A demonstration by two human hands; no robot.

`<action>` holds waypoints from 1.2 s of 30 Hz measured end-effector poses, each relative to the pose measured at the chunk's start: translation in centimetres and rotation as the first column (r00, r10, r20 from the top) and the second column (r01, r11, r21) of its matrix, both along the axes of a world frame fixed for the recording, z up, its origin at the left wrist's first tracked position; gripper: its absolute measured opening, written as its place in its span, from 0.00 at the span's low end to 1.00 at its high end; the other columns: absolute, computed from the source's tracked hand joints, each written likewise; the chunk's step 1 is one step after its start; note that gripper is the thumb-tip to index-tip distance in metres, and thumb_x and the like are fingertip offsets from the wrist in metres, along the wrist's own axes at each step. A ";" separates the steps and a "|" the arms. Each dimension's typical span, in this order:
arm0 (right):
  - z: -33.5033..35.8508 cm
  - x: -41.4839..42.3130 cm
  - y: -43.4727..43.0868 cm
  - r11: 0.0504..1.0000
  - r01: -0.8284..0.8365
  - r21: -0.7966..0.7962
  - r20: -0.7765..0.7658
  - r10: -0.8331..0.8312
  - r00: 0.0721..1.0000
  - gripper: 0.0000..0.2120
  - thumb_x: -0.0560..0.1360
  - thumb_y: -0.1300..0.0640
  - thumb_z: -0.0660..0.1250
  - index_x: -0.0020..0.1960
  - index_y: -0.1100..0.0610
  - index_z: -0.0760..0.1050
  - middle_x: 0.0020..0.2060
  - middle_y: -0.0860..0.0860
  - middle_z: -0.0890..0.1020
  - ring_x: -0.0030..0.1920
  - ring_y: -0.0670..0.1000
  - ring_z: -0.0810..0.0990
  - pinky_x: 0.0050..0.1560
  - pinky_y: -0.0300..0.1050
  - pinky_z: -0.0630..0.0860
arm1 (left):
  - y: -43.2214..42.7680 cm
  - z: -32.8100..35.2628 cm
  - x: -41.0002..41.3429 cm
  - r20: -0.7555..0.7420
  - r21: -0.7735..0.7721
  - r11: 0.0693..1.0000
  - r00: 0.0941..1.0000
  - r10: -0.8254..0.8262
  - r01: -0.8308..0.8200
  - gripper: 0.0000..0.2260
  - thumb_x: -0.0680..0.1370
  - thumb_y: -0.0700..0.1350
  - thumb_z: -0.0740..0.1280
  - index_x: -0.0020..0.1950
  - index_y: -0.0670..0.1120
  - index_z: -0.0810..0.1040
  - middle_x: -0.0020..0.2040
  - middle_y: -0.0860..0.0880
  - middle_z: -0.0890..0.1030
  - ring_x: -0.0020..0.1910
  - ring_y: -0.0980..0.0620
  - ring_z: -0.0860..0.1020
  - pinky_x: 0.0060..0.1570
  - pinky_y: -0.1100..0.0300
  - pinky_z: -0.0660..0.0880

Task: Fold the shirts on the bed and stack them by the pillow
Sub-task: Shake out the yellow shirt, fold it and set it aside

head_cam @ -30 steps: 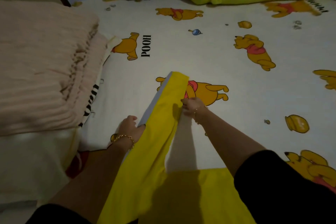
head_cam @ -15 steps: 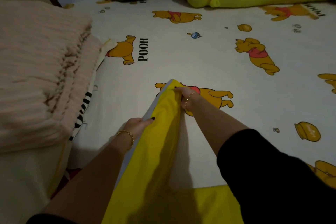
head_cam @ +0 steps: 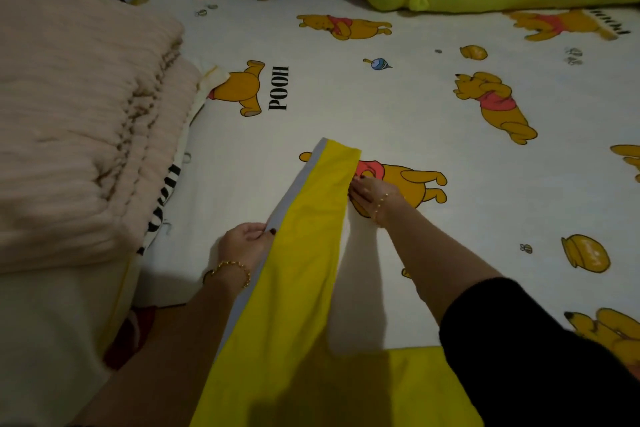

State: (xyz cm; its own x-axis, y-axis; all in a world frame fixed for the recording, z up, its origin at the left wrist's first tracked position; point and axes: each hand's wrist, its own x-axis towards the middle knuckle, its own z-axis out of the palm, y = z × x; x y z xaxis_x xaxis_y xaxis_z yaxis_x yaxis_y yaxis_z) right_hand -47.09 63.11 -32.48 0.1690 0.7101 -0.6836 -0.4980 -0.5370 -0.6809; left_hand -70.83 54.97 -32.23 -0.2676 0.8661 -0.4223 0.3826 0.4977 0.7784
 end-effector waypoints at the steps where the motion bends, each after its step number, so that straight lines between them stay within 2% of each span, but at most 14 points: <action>1: 0.1 0.1 -0.9 1.000 0.016 0.001 0.000 -0.016 1.000 0.13 0.80 0.68 0.54 0.61 0.71 0.70 0.48 0.61 0.79 0.52 0.57 0.79 0.65 0.50 0.71 | -1.0 -0.1 -0.9 -0.010 -0.007 1.000 1.000 0.020 -0.021 0.10 0.74 0.45 0.72 0.52 0.42 0.80 0.46 0.47 0.82 0.40 0.54 0.77 0.37 0.66 0.71; 2: 0.2 0.2 -2.0 1.000 -0.008 -0.015 0.071 0.009 0.997 0.12 0.80 0.69 0.56 0.60 0.71 0.71 0.47 0.61 0.79 0.45 0.55 0.80 0.63 0.51 0.74 | -2.2 -0.2 -1.7 -0.019 -0.017 0.999 0.999 0.032 -0.033 0.10 0.74 0.44 0.72 0.52 0.42 0.81 0.47 0.46 0.82 0.41 0.52 0.78 0.41 0.63 0.73; 5: 0.9 -0.4 -5.7 0.987 -0.157 -0.034 0.265 0.161 0.951 0.06 0.78 0.67 0.60 0.45 0.61 0.73 0.42 0.61 0.78 0.32 0.52 0.80 0.42 0.45 0.79 | -6.2 -0.2 -4.2 -0.045 -0.066 0.998 0.999 0.017 -0.020 0.09 0.75 0.41 0.70 0.54 0.41 0.79 0.50 0.44 0.81 0.46 0.47 0.78 0.53 0.53 0.75; 6: 1.2 -0.8 -7.0 0.962 -0.269 -0.050 0.459 0.261 0.849 0.05 0.78 0.65 0.63 0.44 0.58 0.74 0.43 0.59 0.79 0.35 0.52 0.80 0.42 0.46 0.79 | -7.6 0.1 -4.9 -0.059 -0.086 0.996 0.998 -0.005 0.000 0.09 0.76 0.40 0.69 0.56 0.41 0.78 0.49 0.45 0.80 0.47 0.46 0.77 0.55 0.51 0.75; 8: 1.5 -2.1 -10.1 0.849 -0.513 -0.129 0.822 0.381 0.424 0.05 0.76 0.61 0.65 0.51 0.58 0.77 0.46 0.55 0.82 0.45 0.54 0.80 0.49 0.46 0.75 | -10.9 0.5 -6.7 -0.095 -0.145 0.989 0.995 -0.031 0.017 0.08 0.76 0.39 0.68 0.55 0.43 0.77 0.46 0.46 0.78 0.47 0.46 0.76 0.54 0.50 0.75; 9: 1.9 -3.1 -11.7 0.783 -0.604 -0.149 0.885 0.378 0.271 0.08 0.76 0.62 0.65 0.54 0.59 0.77 0.47 0.56 0.82 0.48 0.55 0.79 0.50 0.46 0.73 | -12.8 0.6 -7.8 -0.110 -0.168 0.986 0.994 -0.015 -0.003 0.07 0.75 0.39 0.69 0.53 0.44 0.77 0.46 0.46 0.78 0.47 0.46 0.76 0.53 0.51 0.75; 14: 3.3 -10.1 -18.7 0.452 -0.867 -0.210 0.935 0.351 -0.044 0.13 0.75 0.63 0.65 0.58 0.62 0.75 0.54 0.61 0.76 0.57 0.61 0.74 0.56 0.50 0.69 | -22.5 0.9 -12.3 -0.197 -0.160 0.985 0.980 0.026 -0.058 0.07 0.74 0.41 0.70 0.51 0.41 0.80 0.48 0.44 0.81 0.49 0.45 0.77 0.47 0.57 0.71; 19: 2.5 -18.3 -26.9 0.168 -0.900 -0.403 0.894 0.284 -0.347 0.19 0.78 0.61 0.60 0.69 0.60 0.66 0.60 0.61 0.70 0.62 0.60 0.69 0.56 0.53 0.70 | -30.4 1.4 -16.4 -0.191 -0.225 0.972 0.981 0.027 -0.070 0.09 0.73 0.46 0.72 0.47 0.41 0.79 0.46 0.42 0.82 0.48 0.43 0.79 0.41 0.60 0.70; 22: 1.8 -22.2 -29.3 0.070 -0.869 -0.490 0.847 0.275 -0.456 0.25 0.79 0.62 0.57 0.75 0.54 0.58 0.65 0.61 0.67 0.62 0.62 0.70 0.51 0.55 0.72 | -33.5 2.2 -17.6 -0.150 -0.361 0.932 0.984 -0.091 0.031 0.13 0.69 0.53 0.75 0.41 0.45 0.79 0.41 0.47 0.82 0.43 0.48 0.79 0.39 0.61 0.72; 24: 1.9 -24.2 -30.6 -0.008 -0.826 -0.563 0.787 0.300 -0.540 0.31 0.79 0.63 0.56 0.77 0.47 0.50 0.66 0.62 0.66 0.58 0.63 0.74 0.42 0.54 0.73 | -35.2 2.7 -17.9 -0.156 -0.456 0.876 0.955 -0.251 0.156 0.15 0.66 0.57 0.76 0.41 0.47 0.79 0.38 0.49 0.82 0.40 0.52 0.79 0.39 0.61 0.73; 26: 2.0 -26.2 -32.1 -0.048 -0.767 -0.639 0.730 0.277 -0.625 0.30 0.80 0.63 0.55 0.77 0.49 0.48 0.63 0.61 0.71 0.57 0.62 0.76 0.43 0.52 0.72 | -37.2 2.9 -18.1 -0.142 -0.547 0.785 0.893 -0.428 0.289 0.17 0.64 0.58 0.77 0.41 0.47 0.79 0.34 0.51 0.82 0.37 0.55 0.79 0.36 0.64 0.72; 29: 2.5 -28.3 -33.3 0.035 -0.771 -0.636 0.744 0.297 -0.599 0.21 0.81 0.63 0.52 0.73 0.60 0.56 0.61 0.62 0.74 0.60 0.62 0.75 0.49 0.54 0.73 | -39.2 2.7 -18.2 -0.108 -0.608 0.692 0.823 -0.558 0.389 0.14 0.66 0.55 0.76 0.36 0.48 0.77 0.32 0.51 0.80 0.33 0.55 0.78 0.33 0.67 0.72; 33: 3.7 -29.3 -33.8 0.199 -0.847 -0.494 0.853 0.300 -0.427 0.15 0.79 0.67 0.54 0.66 0.63 0.63 0.55 0.62 0.77 0.54 0.63 0.77 0.42 0.52 0.69 | -40.6 3.0 -20.2 -0.277 -0.498 0.822 0.848 -0.452 0.276 0.16 0.68 0.54 0.75 0.44 0.43 0.80 0.39 0.47 0.79 0.40 0.50 0.76 0.36 0.62 0.70; 36: 4.3 -28.1 -35.6 0.252 -0.869 -0.426 0.885 0.316 -0.342 0.20 0.76 0.70 0.56 0.67 0.61 0.62 0.56 0.62 0.76 0.54 0.62 0.77 0.43 0.51 0.70 | -42.6 3.6 -20.3 -0.298 -0.360 0.904 0.890 -0.347 0.232 0.12 0.70 0.49 0.75 0.46 0.45 0.77 0.40 0.48 0.78 0.42 0.51 0.75 0.34 0.64 0.67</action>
